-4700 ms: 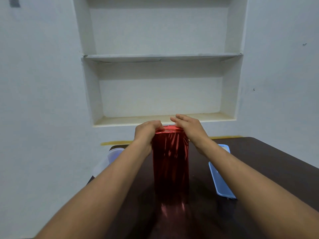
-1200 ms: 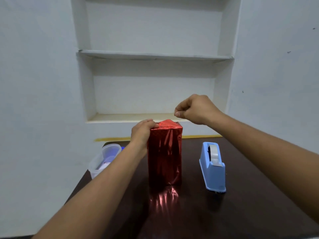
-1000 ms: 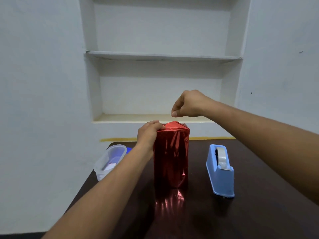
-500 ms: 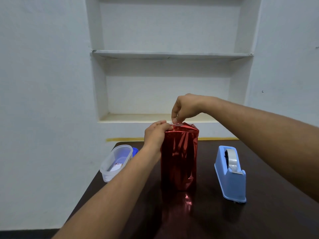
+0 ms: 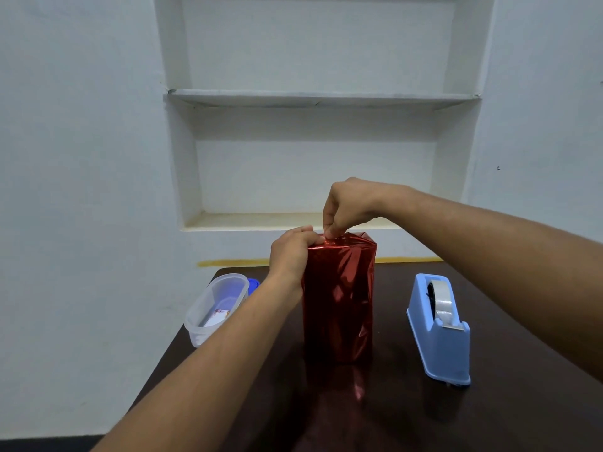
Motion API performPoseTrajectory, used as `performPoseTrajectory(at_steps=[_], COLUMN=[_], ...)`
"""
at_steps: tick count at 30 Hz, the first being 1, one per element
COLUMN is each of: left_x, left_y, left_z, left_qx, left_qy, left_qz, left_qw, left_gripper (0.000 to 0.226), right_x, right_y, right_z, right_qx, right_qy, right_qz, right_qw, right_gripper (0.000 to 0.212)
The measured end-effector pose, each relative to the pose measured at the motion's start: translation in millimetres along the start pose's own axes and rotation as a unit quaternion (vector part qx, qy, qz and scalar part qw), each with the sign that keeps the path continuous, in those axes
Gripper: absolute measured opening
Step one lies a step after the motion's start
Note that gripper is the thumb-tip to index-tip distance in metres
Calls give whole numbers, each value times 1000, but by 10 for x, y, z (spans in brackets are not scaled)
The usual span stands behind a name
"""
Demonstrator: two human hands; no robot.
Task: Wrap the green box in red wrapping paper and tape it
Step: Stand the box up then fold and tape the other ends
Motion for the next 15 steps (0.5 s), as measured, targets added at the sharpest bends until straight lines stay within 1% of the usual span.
performPoseTrajectory(at_steps=[2,5,6,9,10,11,15], left_x=[16,52,62,56,56,48,-4], left_y=[-1,-8,-11,-46,-54,-59,-74], left_z=[-21,-48,-63,-88,-93,-92,-118], left_qx=[-10,-27,-43,-106,-121,-136,-190], left_qy=[2,2,-3,-43,-56,-65,-105], left_qz=[3,6,2,-15,-20,-25,-58], left_qw=[1000,1000,999,993,991,988,974], left_gripper=[28,11,12,48,53,53,37], right_x=[-14,-42,-48,-54,-51,-49,-43], right_y=[4,24,36,55,56,53,43], right_z=[17,30,35,56,70,79,78], right_qx=[4,16,19,29,35,40,34], right_qy=[-3,-10,-13,-18,-19,-20,-20], right_qz=[-1,4,8,9,6,3,-2], right_qw=[1000,1000,1000,999,999,999,999], right_gripper=[4,6,7,11,13,14,12])
Point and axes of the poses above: each hand's wrist, its own x-axis away from the middle knuckle, its own y-axis out of the back of the hand, z = x × y, the point moved 1 cm from there along -x, towards the middle knuckle, and after that the axes turned 12 degrees about -z, right-handed, at the moved point
